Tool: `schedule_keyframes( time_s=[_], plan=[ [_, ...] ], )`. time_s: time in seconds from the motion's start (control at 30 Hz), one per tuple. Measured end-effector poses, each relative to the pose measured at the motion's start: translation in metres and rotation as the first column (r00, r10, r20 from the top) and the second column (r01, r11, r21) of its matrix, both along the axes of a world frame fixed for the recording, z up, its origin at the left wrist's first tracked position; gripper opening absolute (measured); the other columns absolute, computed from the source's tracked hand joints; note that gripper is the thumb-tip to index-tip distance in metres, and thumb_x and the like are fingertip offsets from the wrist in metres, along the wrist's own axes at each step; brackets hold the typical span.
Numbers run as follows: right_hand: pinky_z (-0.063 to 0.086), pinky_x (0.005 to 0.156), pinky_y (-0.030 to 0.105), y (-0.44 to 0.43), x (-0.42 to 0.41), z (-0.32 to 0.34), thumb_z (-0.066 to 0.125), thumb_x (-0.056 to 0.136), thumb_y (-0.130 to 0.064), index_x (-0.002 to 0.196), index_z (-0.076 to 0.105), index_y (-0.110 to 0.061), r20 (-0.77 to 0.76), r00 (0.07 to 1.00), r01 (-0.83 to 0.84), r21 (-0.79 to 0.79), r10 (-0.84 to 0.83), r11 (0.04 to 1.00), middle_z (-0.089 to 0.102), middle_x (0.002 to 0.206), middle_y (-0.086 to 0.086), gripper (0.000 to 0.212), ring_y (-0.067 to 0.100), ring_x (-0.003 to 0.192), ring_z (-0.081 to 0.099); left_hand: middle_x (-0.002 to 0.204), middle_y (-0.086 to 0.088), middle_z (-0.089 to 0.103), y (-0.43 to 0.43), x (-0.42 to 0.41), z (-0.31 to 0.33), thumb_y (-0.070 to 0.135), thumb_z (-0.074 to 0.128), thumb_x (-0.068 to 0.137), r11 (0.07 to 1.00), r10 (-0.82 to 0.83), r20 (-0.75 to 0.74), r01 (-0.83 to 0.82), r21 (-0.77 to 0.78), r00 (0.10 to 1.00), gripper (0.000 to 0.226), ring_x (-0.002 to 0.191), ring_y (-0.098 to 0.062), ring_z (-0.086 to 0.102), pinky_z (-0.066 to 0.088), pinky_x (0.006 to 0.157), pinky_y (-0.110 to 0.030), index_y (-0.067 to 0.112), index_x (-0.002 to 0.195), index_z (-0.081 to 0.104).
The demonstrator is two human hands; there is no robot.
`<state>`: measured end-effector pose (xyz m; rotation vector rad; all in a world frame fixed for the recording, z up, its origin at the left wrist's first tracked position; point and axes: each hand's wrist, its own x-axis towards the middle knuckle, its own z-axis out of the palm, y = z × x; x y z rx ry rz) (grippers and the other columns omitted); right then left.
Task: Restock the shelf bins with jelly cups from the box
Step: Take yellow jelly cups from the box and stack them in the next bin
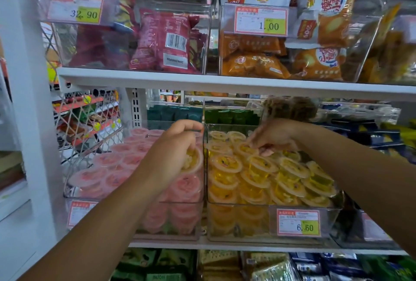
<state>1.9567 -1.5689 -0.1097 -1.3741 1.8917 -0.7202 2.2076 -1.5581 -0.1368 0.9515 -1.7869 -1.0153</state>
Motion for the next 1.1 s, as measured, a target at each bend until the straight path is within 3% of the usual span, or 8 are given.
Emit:
schedule_keyframes(
  time_s=[0.13,0.37,0.53,0.63,0.7,0.83,0.97,1.1],
  plan=[
    [0.055,0.071,0.028,0.001,-0.003,0.0,0.057,0.093,0.0,0.112,0.065,0.0,-0.022,0.999,-0.022,0.016,0.023,1.0,0.067,0.095,0.013,0.021,0.018,0.08,0.061,0.113,0.01,0.054,0.013,0.0,-0.007,0.014,0.061,0.089,0.994,-0.088,-0.082,0.082,-0.079,0.993,0.048,0.098,-0.012,0.06,0.052,0.081,-0.033,0.048,0.122,0.051],
    [0.048,0.074,0.028,0.012,0.003,0.006,0.055,0.095,-0.006,0.12,0.064,-0.005,-0.33,0.934,-0.132,0.028,0.134,0.991,0.068,0.09,0.01,0.027,0.016,0.078,0.057,0.11,0.008,0.064,0.006,-0.015,-0.008,0.013,0.082,0.072,0.991,-0.085,-0.126,0.071,-0.113,0.988,0.072,0.102,-0.014,0.066,0.057,0.087,-0.044,0.046,0.126,0.049],
    [0.046,0.102,0.032,0.023,0.003,0.013,0.052,0.099,-0.025,0.121,0.066,-0.018,-0.594,0.795,-0.204,-0.074,0.121,0.976,0.061,0.129,-0.002,0.028,0.016,0.116,0.057,0.106,0.008,0.067,0.007,-0.027,-0.009,0.01,0.083,0.07,0.978,-0.092,-0.118,0.067,-0.198,0.989,0.073,0.1,-0.009,0.066,0.057,0.085,-0.034,0.045,0.124,0.048],
    [0.051,0.079,0.027,0.037,0.007,0.021,0.051,0.099,-0.034,0.111,0.07,-0.011,-0.19,0.977,-0.149,-0.258,0.101,0.954,0.074,0.097,0.002,0.032,0.013,0.084,0.065,0.102,0.013,0.063,0.008,-0.036,-0.008,0.011,0.083,0.072,0.949,-0.081,-0.09,0.049,-0.311,0.993,0.072,0.099,-0.005,0.064,0.055,0.087,-0.033,0.048,0.122,0.048],
    [0.046,0.06,0.023,0.046,0.015,0.027,0.05,0.098,-0.036,0.107,0.068,-0.004,0.1,0.98,-0.156,-0.162,0.174,0.974,0.072,0.084,0.009,0.037,0.012,0.066,0.062,0.1,0.015,0.06,0.009,-0.046,-0.007,0.012,0.082,0.073,0.912,-0.076,-0.048,0.049,-0.408,0.996,0.071,0.098,-0.001,0.06,0.053,0.086,-0.028,0.048,0.123,0.045],
    [0.05,0.047,0.016,0.051,0.011,0.032,0.063,0.089,-0.021,0.116,0.062,0.007,0.347,0.926,-0.142,-0.057,0.153,0.988,0.067,0.079,0.014,0.039,0.011,0.058,0.061,0.103,0.016,0.052,0.013,-0.068,-0.006,0.011,0.078,0.076,0.817,-0.061,0.061,0.085,-0.57,0.996,0.077,0.097,0.006,0.05,0.041,0.079,-0.003,0.044,0.133,0.04],
    [0.053,0.047,0.015,0.054,-0.009,0.029,0.06,0.083,0.0,0.105,0.069,0.002,0.473,0.875,-0.08,-0.076,0.106,0.994,0.066,0.073,0.012,0.023,0.01,0.052,0.062,0.109,0.02,0.042,0.012,-0.083,-0.008,0.021,0.078,0.079,0.77,-0.031,0.223,0.166,-0.617,0.974,0.088,0.099,0.006,0.043,0.037,0.081,-0.008,0.044,0.146,0.024],
    [0.053,0.051,0.017,0.046,-0.03,0.026,0.06,0.088,0.005,0.098,0.071,-0.004,0.253,0.967,0.091,-0.266,-0.021,0.96,0.069,0.085,0.013,0.018,0.012,0.061,0.063,0.146,0.017,0.03,0.01,-0.082,-0.013,0.043,0.063,0.09,0.694,0.079,0.431,0.261,-0.671,0.899,0.074,0.132,0.0,0.02,0.02,0.102,-0.019,0.041,0.149,0.019]
  ],
)
